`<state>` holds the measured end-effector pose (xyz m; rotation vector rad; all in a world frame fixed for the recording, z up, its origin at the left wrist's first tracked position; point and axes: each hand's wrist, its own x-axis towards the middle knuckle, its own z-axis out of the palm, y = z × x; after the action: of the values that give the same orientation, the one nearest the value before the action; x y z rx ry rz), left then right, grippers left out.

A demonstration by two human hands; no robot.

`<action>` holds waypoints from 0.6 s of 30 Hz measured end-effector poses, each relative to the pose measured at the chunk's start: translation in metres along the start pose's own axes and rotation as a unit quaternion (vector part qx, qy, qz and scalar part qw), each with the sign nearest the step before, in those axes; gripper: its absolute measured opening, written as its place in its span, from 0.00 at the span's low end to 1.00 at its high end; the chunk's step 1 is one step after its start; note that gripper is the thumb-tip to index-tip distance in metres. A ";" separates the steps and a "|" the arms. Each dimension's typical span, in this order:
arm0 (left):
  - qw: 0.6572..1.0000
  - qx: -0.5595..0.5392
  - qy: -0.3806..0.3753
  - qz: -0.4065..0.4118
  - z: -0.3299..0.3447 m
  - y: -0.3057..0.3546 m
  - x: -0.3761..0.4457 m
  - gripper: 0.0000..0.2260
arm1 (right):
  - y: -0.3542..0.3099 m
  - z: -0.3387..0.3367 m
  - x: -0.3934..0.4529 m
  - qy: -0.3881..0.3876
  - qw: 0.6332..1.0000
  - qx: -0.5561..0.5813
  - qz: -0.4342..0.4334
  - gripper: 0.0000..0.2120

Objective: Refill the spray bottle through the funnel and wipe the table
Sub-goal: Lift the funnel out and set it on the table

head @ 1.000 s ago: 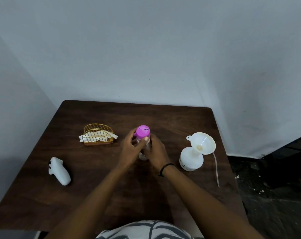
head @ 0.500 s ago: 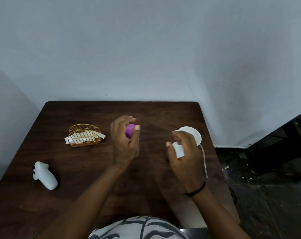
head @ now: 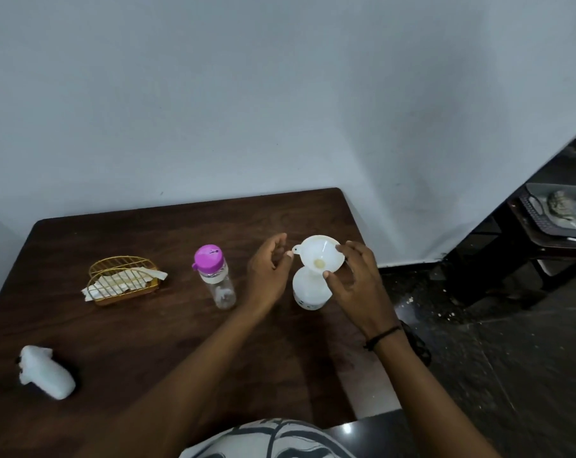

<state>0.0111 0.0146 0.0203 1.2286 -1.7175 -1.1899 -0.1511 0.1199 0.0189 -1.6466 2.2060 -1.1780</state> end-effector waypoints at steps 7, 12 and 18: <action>0.998 -0.019 -0.057 -0.018 0.007 -0.010 0.001 0.16 | -0.011 -0.008 0.001 -0.018 1.000 0.011 0.005 0.18; 0.999 -0.049 -0.018 0.006 0.006 0.001 0.003 0.17 | -0.015 -0.008 0.011 0.014 0.999 0.047 -0.019 0.17; 0.989 -0.136 0.055 0.023 -0.004 0.016 0.012 0.13 | -0.037 -0.007 0.037 0.043 0.994 0.100 -0.031 0.16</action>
<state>0.0065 0.0037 0.0368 1.0623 -1.4413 -1.2583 -0.1413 0.0883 0.0595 -1.6218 2.0200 -1.4579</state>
